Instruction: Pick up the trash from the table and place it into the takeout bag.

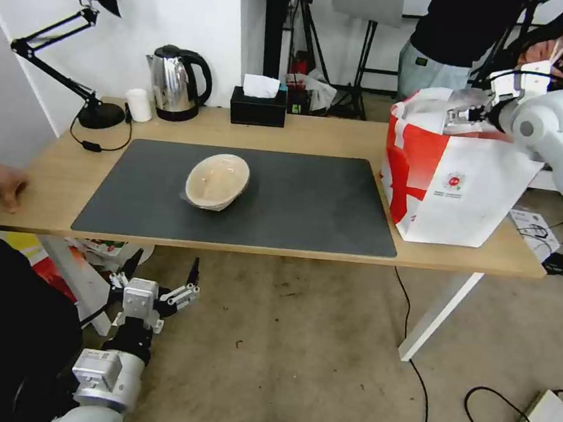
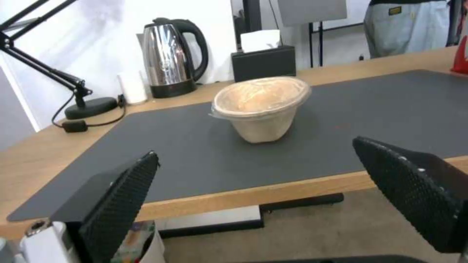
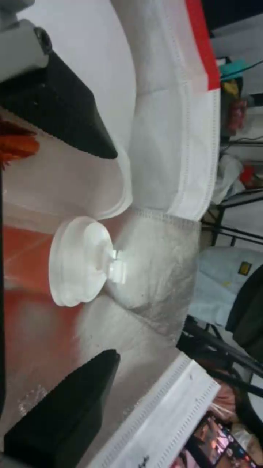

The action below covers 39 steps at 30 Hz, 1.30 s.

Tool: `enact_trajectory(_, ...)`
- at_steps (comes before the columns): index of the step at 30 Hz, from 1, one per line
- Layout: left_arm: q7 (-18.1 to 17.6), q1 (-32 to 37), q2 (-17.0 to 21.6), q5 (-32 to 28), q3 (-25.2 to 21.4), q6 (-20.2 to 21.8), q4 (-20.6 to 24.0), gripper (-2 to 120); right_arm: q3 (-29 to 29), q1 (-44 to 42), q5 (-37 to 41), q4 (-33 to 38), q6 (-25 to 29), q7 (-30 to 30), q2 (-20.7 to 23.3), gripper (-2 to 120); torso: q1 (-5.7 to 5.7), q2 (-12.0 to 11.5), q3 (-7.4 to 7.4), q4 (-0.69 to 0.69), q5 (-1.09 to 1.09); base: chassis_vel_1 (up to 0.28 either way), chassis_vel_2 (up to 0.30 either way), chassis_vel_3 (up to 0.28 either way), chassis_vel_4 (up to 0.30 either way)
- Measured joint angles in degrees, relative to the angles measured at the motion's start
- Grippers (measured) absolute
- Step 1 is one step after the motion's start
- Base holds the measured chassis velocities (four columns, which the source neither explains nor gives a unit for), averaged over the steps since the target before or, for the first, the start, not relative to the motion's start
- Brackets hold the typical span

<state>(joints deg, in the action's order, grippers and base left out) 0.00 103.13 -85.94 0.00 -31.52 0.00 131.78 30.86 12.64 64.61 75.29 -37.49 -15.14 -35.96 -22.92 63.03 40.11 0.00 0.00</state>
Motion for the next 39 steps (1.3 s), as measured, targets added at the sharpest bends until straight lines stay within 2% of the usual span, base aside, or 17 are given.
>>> enact_trajectory(8, 0.0, 0.0, 0.0, 0.0, 0.0, 0.0, 0.0, 100, -2.4, 0.0, 0.7, 1.6, 0.5, 0.3, 1.3, 100, 0.00, 0.0, 0.00, 0.00, 0.00, 0.000, 0.000, 0.000, 0.000)
enact_trajectory(11, 0.0, 0.0, 0.0, 0.0, 0.0, 0.0, 0.0, 100, -9.0, -3.2, 0.9, 4.1, 2.9, 0.5, 2.3, 100, 0.00, 0.0, 0.00, 0.01, 0.00, 0.000, 0.000, 0.000, 0.000)
enact_trajectory(12, 0.0, 0.0, 0.0, 0.0, 0.0, 0.0, 0.0, 100, -9.0, -3.2, 0.9, 4.1, 2.9, 0.5, 2.3, 100, 0.00, 0.0, 0.00, 0.01, 0.00, 0.000, 0.000, 0.000, 0.000)
enact_trajectory(15, 0.0, 0.0, 0.0, 0.0, 0.0, 0.0, 0.0, 100, -17.1, -9.1, 0.6, 8.4, 8.7, 0.9, 3.8, 100, 0.00, 0.0, 0.00, -0.01, 0.02, 0.000, 0.000, 0.000, 0.000)
enact_trajectory(16, 0.0, 0.0, 0.0, 0.0, 0.0, 0.0, 0.0, 100, -17.1, -9.1, 0.6, 8.4, 8.7, 0.9, 3.8, 100, 0.00, 0.0, 0.00, -0.01, 0.02, 0.000, 0.000, 0.000, 0.000)
enact_trajectory(18, 0.0, 0.0, 0.0, 0.0, 0.0, 0.0, 0.0, 100, -20.0, -12.1, -0.1, 10.9, 15.2, 1.1, 4.9, 100, 0.02, 0.0, 0.00, -0.02, 0.01, 0.000, 0.000, 0.000, 0.000)
enact_trajectory(19, 0.0, 0.0, 0.0, 0.0, 0.0, 0.0, 0.0, 100, -21.6, -14.5, -0.9, 12.7, 23.3, 2.0, 5.8, 100, 0.02, 0.0, -0.01, -0.01, 0.00, 0.000, 0.000, 0.000, 0.000)
enact_trajectory(20, 0.0, 0.0, 0.0, 0.0, 0.0, 0.0, 0.0, 100, -21.6, -14.5, -0.9, 12.7, 23.3, 2.0, 5.8, 100, 0.02, 0.0, -0.01, -0.01, 0.00, 0.000, 0.000, 0.000, 0.000)
enact_trajectory(23, 0.0, 0.0, 0.0, 0.0, 0.0, 0.0, 0.0, 100, -24.0, -17.4, 0.3, 16.6, 35.4, 3.2, 7.2, 100, 0.01, 0.0, 0.00, 0.01, 0.01, 0.000, 0.000, 0.000, 0.000)
enact_trajectory(25, 0.0, 0.0, 0.0, 0.0, 0.0, 0.0, 0.0, 100, -24.4, -17.7, 0.9, 17.7, 36.9, 2.9, 7.5, 100, 0.01, 0.0, 0.00, 0.01, 0.01, 0.000, 0.000, 0.000, 0.000)
enact_trajectory(28, 0.0, 0.0, 0.0, 0.0, 0.0, 0.0, 0.0, 100, -26.2, -19.5, 3.8, 24.4, 43.7, 0.4, 8.8, 100, 0.02, 0.0, -0.01, 0.01, -0.01, 0.000, 0.000, 0.000, 0.000)
enact_trajectory(29, 0.0, 0.0, 0.0, 0.0, 0.0, 0.0, 0.0, 100, -26.2, -19.5, 3.8, 24.4, 43.7, 0.4, 8.8, 100, 0.02, 0.0, -0.01, 0.01, -0.01, 0.000, 0.000, 0.000, 0.000)
enact_trajectory(32, 0.0, 0.0, 0.0, 0.0, 0.0, 0.0, 0.0, 100, -30.0, -24.0, 4.3, 31.1, 46.8, -1.5, 9.4, 100, 0.01, 0.0, -0.01, 0.01, -0.02, 0.000, 0.000, 0.000, 0.000)
enact_trajectory(34, 0.0, 0.0, 0.0, 0.0, 0.0, 0.0, 0.0, 100, -30.8, -25.1, 4.3, 32.3, 47.1, -1.8, 9.4, 100, 0.01, 0.0, -0.01, 0.01, -0.02, 0.000, 0.000, 0.000, 0.000)
enact_trajectory(35, 0.0, 0.0, 0.0, 0.0, 0.0, 0.0, 0.0, 100, -33.4, -29.1, 3.8, 35.9, 47.8, -3.1, 9.2, 100, 0.02, 0.0, -0.01, 0.00, -0.01, 0.000, 0.000, 0.000, 0.000)
enact_trajectory(38, 0.0, 0.0, 0.0, 0.0, 0.0, 0.0, 0.0, 100, -35.9, -33.4, 3.0, 38.8, 48.2, -4.0, 8.6, 100, 0.02, 0.0, -0.01, 0.00, -0.01, 0.000, 0.000, 0.000, 0.000)
enact_trajectory(39, 0.0, 0.0, 0.0, 0.0, 0.0, 0.0, 0.0, 100, -38.5, -37.4, 2.2, 41.3, 48.2, -4.3, 7.8, 100, 0.01, 0.0, 0.00, 0.00, 0.03, 0.000, 0.000, 0.000, 0.000)
